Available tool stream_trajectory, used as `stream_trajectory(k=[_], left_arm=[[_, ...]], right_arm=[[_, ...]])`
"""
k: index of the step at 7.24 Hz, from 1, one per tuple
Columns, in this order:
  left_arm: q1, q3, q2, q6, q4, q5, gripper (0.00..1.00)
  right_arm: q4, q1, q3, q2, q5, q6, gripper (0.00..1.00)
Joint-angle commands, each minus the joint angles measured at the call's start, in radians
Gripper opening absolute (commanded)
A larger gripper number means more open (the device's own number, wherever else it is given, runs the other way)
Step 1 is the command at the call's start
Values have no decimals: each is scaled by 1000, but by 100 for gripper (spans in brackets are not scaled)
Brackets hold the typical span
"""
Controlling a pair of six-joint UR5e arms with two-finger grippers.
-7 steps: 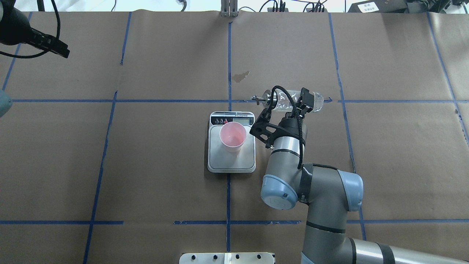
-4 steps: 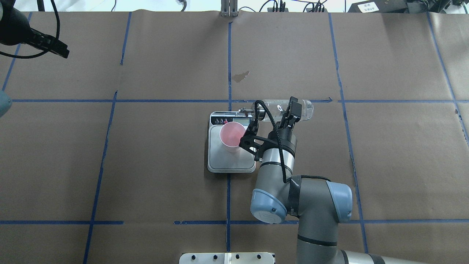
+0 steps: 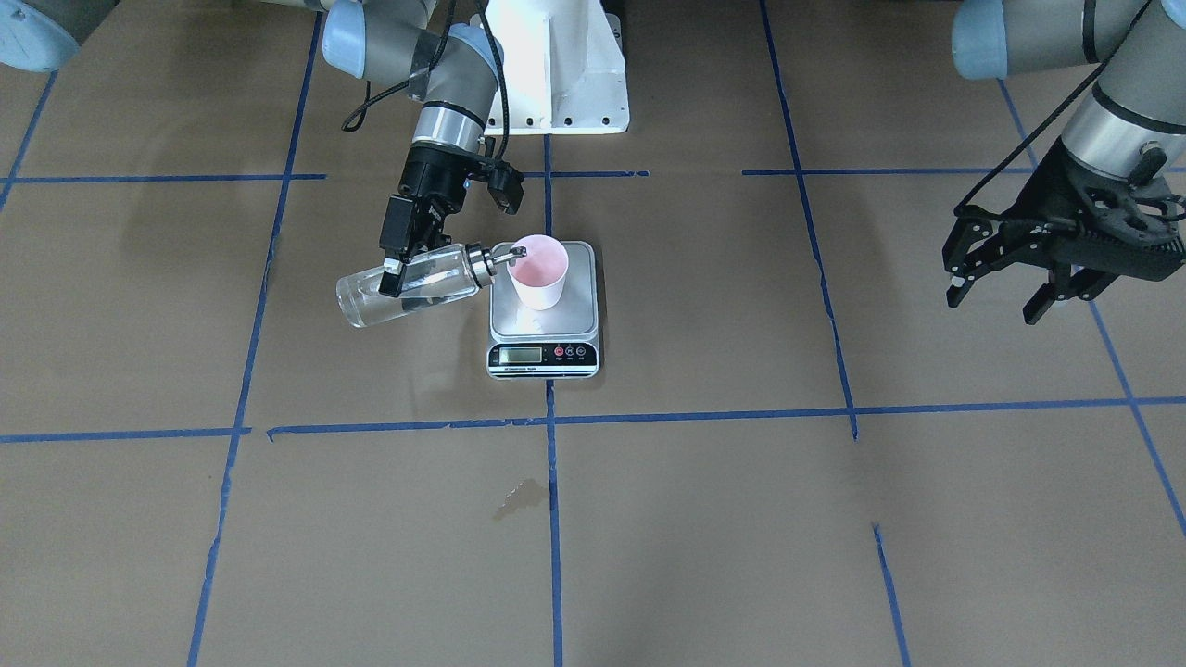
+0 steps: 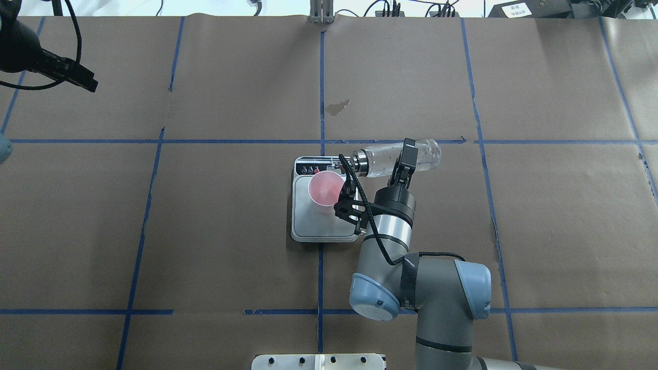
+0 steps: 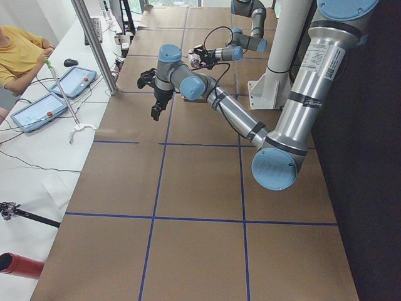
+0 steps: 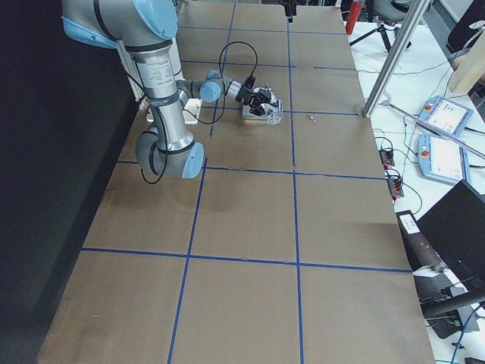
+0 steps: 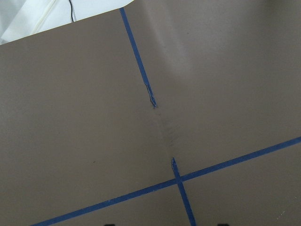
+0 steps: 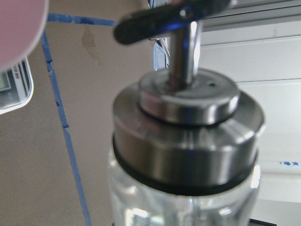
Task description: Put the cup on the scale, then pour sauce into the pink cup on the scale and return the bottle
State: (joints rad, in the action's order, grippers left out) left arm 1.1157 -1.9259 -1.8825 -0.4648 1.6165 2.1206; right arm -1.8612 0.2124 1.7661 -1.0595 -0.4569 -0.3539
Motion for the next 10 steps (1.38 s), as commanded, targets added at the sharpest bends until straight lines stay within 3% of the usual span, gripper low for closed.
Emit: stream_trajectory(k=[1, 5, 10], left_arm=[[-1, 7, 0, 0, 0, 5, 79], [-2, 15, 2, 0, -3, 9, 80], [-2, 19, 2, -2, -1, 45, 80]], right_arm=[[-4, 4, 4, -1, 35, 94, 0], [-12, 12, 16, -14, 90, 216, 0], [-27, 13, 30, -30, 110, 219, 0]])
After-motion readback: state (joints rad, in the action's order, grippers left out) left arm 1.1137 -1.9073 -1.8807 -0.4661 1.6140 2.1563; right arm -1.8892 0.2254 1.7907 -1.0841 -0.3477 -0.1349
